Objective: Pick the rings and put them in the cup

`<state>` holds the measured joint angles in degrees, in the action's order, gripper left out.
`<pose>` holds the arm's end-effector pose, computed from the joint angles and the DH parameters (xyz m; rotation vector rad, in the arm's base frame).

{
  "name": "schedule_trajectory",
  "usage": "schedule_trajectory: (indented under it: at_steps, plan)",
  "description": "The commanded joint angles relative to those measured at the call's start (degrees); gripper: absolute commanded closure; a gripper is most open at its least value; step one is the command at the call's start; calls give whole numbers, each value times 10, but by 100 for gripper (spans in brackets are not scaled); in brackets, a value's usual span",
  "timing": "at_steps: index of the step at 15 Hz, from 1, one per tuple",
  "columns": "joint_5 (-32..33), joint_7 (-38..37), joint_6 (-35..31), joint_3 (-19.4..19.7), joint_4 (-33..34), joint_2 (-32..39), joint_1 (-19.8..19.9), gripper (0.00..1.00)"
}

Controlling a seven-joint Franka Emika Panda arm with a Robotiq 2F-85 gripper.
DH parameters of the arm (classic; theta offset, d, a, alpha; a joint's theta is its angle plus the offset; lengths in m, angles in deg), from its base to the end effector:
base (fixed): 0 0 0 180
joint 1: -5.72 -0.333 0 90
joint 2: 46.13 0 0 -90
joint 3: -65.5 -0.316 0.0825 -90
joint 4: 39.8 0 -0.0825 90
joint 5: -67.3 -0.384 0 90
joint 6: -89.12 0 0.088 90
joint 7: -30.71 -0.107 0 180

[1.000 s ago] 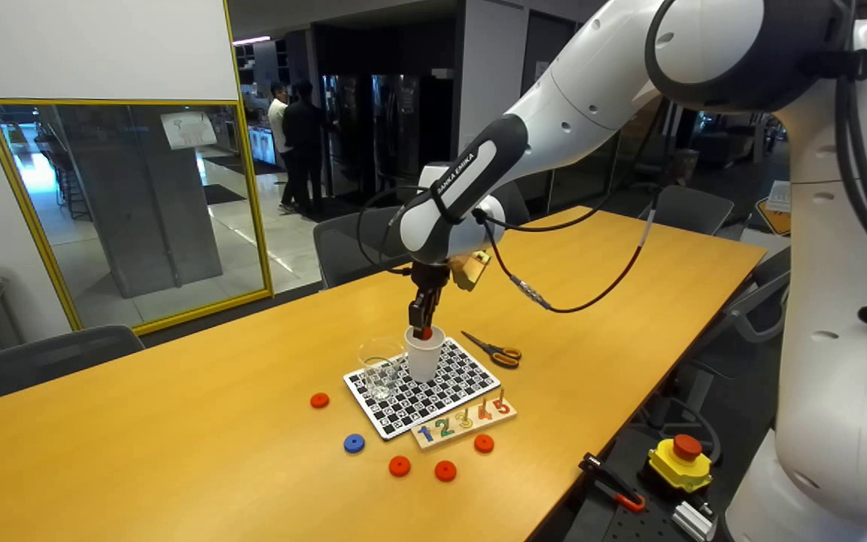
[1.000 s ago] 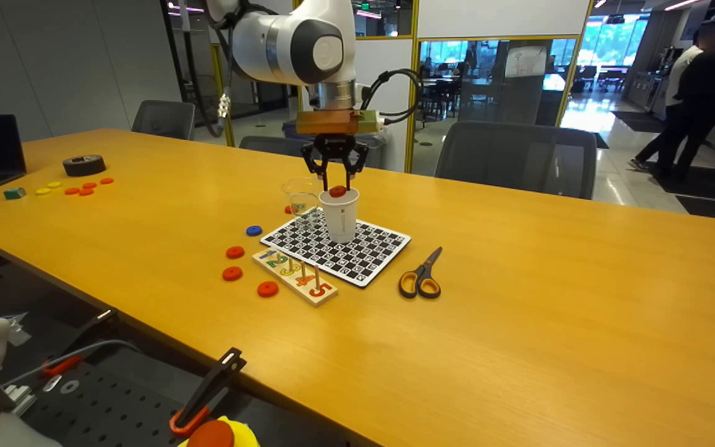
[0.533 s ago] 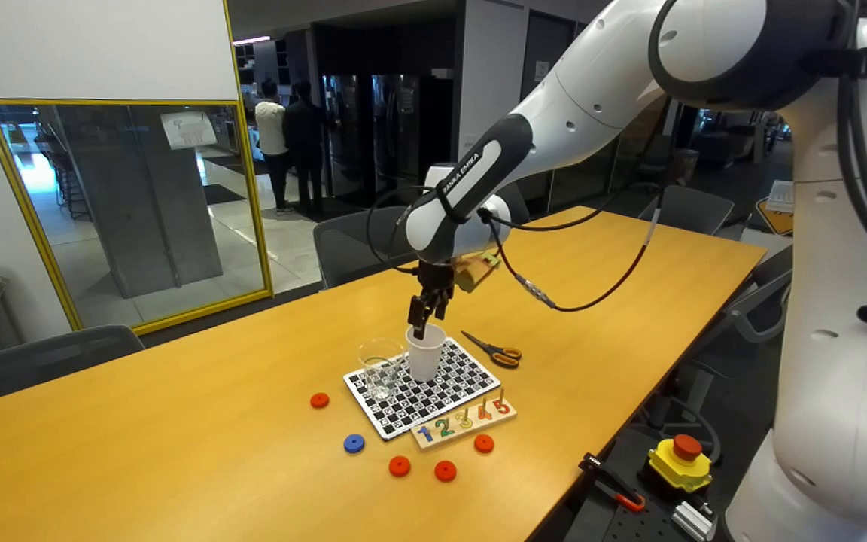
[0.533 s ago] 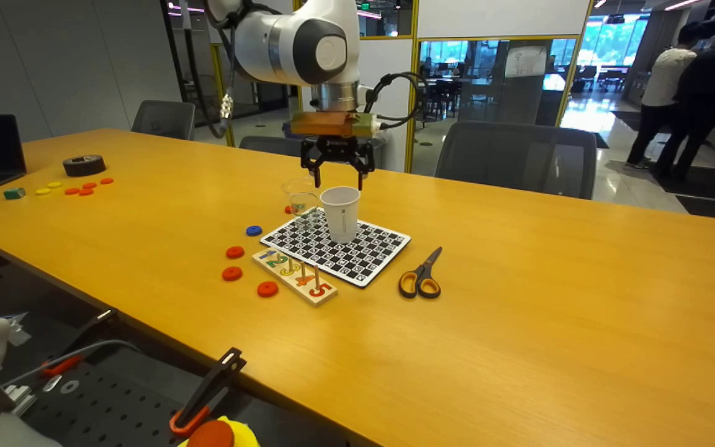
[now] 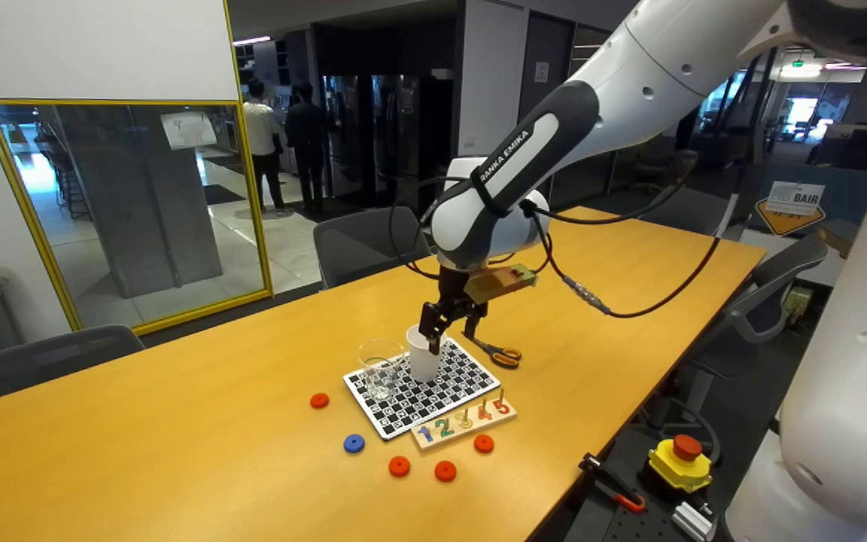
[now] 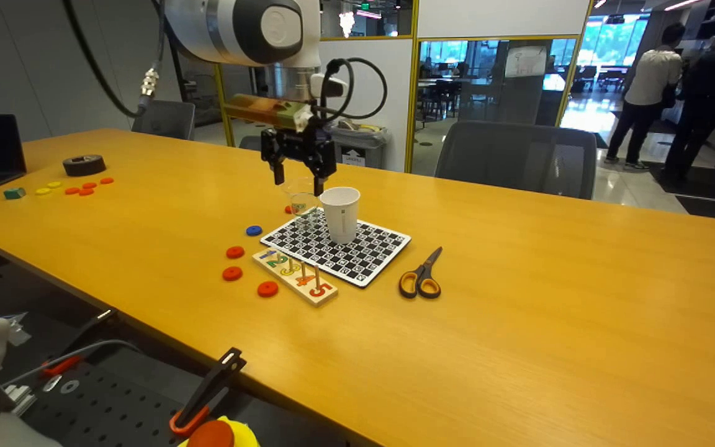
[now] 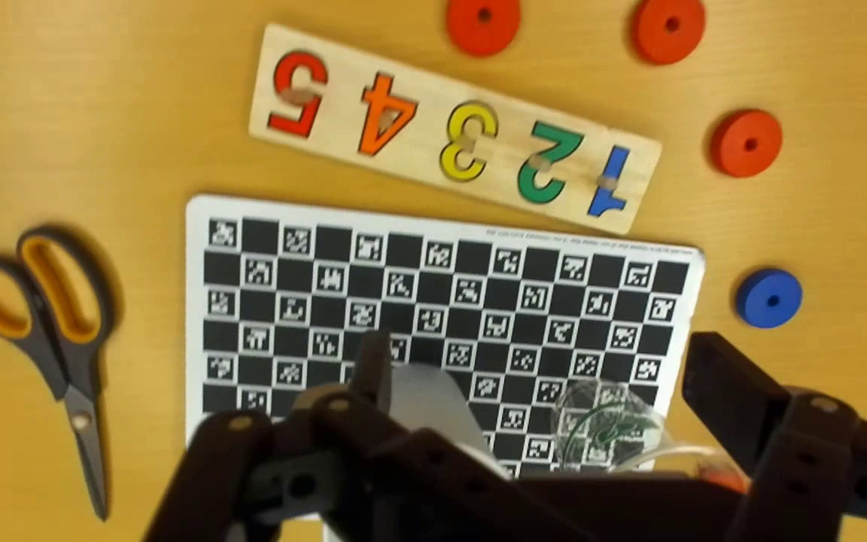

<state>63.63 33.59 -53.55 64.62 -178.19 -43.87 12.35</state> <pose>0.4914 -0.0498 0.2970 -3.0996 0.1557 -0.0592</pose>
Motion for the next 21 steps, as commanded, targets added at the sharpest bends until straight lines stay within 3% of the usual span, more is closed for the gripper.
schedule_trajectory:
  at_steps: [1, 4, 6, 9, 12, 15, 18, 21]
  plan:
    - [-14, -97, -11, 1, -108, -94, -32, 0]
    - [10, -150, -37, -10, -159, -104, -46, 0]
    - [52, -196, -69, -18, -181, -86, -46, 0]
    - [59, -215, -122, -16, -200, -46, -49, 0]
    - [15, -169, -195, -4, -197, 10, -52, 0]
    - [-98, -89, -269, -19, -185, 74, -42, 0]
    - [-186, -12, -282, -63, -164, 119, 3, 0]
    - [-195, 18, -290, -71, -155, 142, 22, 0]
